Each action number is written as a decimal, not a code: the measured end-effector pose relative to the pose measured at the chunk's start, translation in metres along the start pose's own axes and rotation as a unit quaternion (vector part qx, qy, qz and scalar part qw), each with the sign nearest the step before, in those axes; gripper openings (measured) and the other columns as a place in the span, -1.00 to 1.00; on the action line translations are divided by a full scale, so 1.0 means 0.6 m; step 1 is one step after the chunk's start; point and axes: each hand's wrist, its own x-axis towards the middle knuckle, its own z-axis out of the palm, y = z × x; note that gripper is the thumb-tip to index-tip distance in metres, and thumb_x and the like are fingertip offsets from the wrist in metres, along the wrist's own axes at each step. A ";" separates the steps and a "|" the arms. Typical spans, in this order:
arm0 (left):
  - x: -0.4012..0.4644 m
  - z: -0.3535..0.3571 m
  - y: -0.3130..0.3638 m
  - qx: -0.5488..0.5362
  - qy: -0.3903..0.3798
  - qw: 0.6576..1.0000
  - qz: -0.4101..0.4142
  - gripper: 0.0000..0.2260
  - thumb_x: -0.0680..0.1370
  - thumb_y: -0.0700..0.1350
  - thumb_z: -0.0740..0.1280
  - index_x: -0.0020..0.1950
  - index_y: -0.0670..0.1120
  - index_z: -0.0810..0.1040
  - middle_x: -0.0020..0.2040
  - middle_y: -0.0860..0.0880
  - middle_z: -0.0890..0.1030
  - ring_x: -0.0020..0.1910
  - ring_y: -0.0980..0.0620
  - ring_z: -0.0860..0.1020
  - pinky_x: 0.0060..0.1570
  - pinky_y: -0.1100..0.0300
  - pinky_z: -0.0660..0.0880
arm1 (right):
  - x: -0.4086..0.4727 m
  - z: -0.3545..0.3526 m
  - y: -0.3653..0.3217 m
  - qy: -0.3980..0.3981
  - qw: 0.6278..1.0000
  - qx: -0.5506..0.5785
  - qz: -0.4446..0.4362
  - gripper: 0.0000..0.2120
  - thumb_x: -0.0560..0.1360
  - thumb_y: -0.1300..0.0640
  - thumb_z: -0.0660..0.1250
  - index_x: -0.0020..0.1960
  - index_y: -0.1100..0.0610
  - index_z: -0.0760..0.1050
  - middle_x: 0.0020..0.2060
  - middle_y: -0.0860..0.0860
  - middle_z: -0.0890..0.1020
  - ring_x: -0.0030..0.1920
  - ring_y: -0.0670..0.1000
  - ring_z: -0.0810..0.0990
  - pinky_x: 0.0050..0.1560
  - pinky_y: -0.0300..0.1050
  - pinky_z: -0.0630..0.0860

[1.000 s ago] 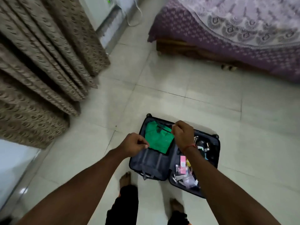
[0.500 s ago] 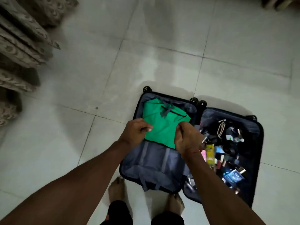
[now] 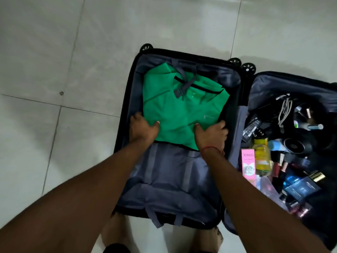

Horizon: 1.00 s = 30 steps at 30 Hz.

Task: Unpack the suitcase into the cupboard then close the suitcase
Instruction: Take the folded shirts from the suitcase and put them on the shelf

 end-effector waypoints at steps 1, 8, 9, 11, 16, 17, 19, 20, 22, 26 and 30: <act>0.006 0.008 0.002 -0.001 -0.007 1.000 -0.013 -0.40 0.45 0.01 0.45 0.35 -0.25 0.34 0.29 -0.26 0.42 0.24 -0.25 0.45 0.18 0.01 0.42 | 0.000 0.007 0.001 0.015 1.000 -0.002 0.009 -0.15 0.42 -0.12 0.40 0.48 0.25 0.07 0.34 0.27 0.31 0.32 0.30 0.35 0.22 0.13 0.38; 0.022 0.010 0.014 -0.148 -0.057 0.982 -0.107 -0.49 0.41 -0.07 0.51 0.27 -0.24 0.46 0.21 -0.14 0.58 0.11 -0.15 0.59 0.02 0.14 0.53 | 0.020 0.014 0.013 -0.050 0.975 0.203 0.078 -0.23 0.37 -0.02 0.50 0.41 0.27 0.24 0.23 0.16 0.53 0.20 0.19 0.55 0.14 -0.05 0.49; 0.020 0.006 0.009 -0.202 -0.086 0.970 -0.106 -0.56 0.43 -0.11 0.50 0.25 -0.23 0.51 0.19 -0.13 0.60 0.07 -0.12 0.61 0.01 0.14 0.54 | 0.023 0.014 0.017 -0.062 0.968 0.231 0.076 -0.31 0.36 0.01 0.52 0.35 0.26 0.33 0.18 0.13 0.56 0.17 0.17 0.57 0.11 -0.08 0.50; 0.007 -0.004 -0.001 -0.277 -0.129 0.948 -0.085 -0.66 0.46 -0.22 0.46 0.21 -0.20 0.57 0.14 -0.13 0.64 -0.01 -0.05 0.63 -0.03 0.16 0.56 | 0.021 0.013 0.027 -0.070 0.963 0.258 0.045 -0.53 0.37 0.06 0.51 0.19 0.20 0.45 0.07 0.04 0.61 0.10 0.11 0.60 0.10 -0.06 0.53; -0.038 -0.022 -0.048 -0.205 -0.163 0.962 -0.079 -0.64 0.49 -0.20 0.43 0.28 -0.15 0.53 0.13 -0.05 0.60 0.00 0.00 0.57 -0.04 0.22 0.48 | -0.033 0.010 0.082 -0.081 0.966 0.244 0.029 -0.65 0.40 0.14 0.49 0.10 0.07 0.43 0.02 0.01 0.60 0.03 0.06 0.59 0.08 -0.06 0.53; -0.044 -0.023 -0.059 -0.164 -0.175 0.968 -0.078 -0.60 0.50 -0.17 0.43 0.33 -0.13 0.49 0.18 -0.06 0.59 0.05 -0.03 0.56 -0.01 0.22 0.46 | -0.043 0.011 0.092 -0.093 0.971 0.218 0.040 -0.62 0.39 0.12 0.50 0.13 0.10 0.44 0.06 0.05 0.61 0.05 0.09 0.59 0.09 -0.04 0.53; -0.044 -0.022 -0.073 -0.119 -0.200 0.968 -0.096 -0.52 0.49 -0.09 0.43 0.38 -0.12 0.42 0.24 -0.08 0.55 0.14 -0.08 0.55 0.02 0.20 0.44 | -0.051 0.013 0.102 -0.089 0.981 0.164 0.050 -0.50 0.38 0.06 0.50 0.22 0.18 0.41 0.14 0.13 0.59 0.10 0.16 0.58 0.12 0.00 0.53; -0.041 -0.027 -0.068 -0.128 -0.199 0.965 -0.118 -0.47 0.44 -0.03 0.45 0.36 -0.14 0.42 0.22 -0.07 0.56 0.14 -0.11 0.55 0.03 0.18 0.46 | -0.052 0.014 0.100 -0.068 0.985 0.153 0.043 -0.43 0.37 0.03 0.50 0.26 0.22 0.38 0.17 0.15 0.58 0.13 0.18 0.57 0.15 0.02 0.52; -0.021 -0.035 -0.053 -0.222 -0.161 0.947 -0.166 -0.39 0.22 0.10 0.46 0.20 -0.15 0.56 0.13 -0.09 0.62 0.07 -0.16 0.60 0.07 0.03 0.54 | -0.047 0.011 0.084 -0.006 0.989 0.150 -0.005 -0.28 0.37 -0.03 0.49 0.37 0.25 0.27 0.27 0.20 0.50 0.23 0.21 0.51 0.24 0.05 0.47; 0.010 -0.032 -0.005 -0.408 -0.127 0.880 -0.208 -0.74 0.20 0.10 0.30 -0.28 -0.06 0.58 -0.10 -0.17 0.67 -0.10 -0.23 0.61 -0.02 -0.09 0.57 | -0.019 0.015 0.047 -0.008 0.984 0.174 -0.026 -0.16 0.37 -0.05 0.49 0.47 0.22 0.15 0.35 0.18 0.42 0.30 0.18 0.45 0.31 -0.02 0.40; 0.016 -0.039 0.019 -0.435 -0.194 0.850 -0.225 -0.68 0.54 0.04 0.13 -0.10 -0.13 0.59 -0.14 -0.13 0.65 -0.20 -0.14 0.60 -0.11 0.05 0.54 | 0.008 0.012 0.041 -0.070 0.969 0.232 0.043 -0.30 0.33 -0.01 0.55 0.31 0.22 0.30 0.18 0.03 0.52 0.14 0.05 0.53 0.20 -0.04 0.48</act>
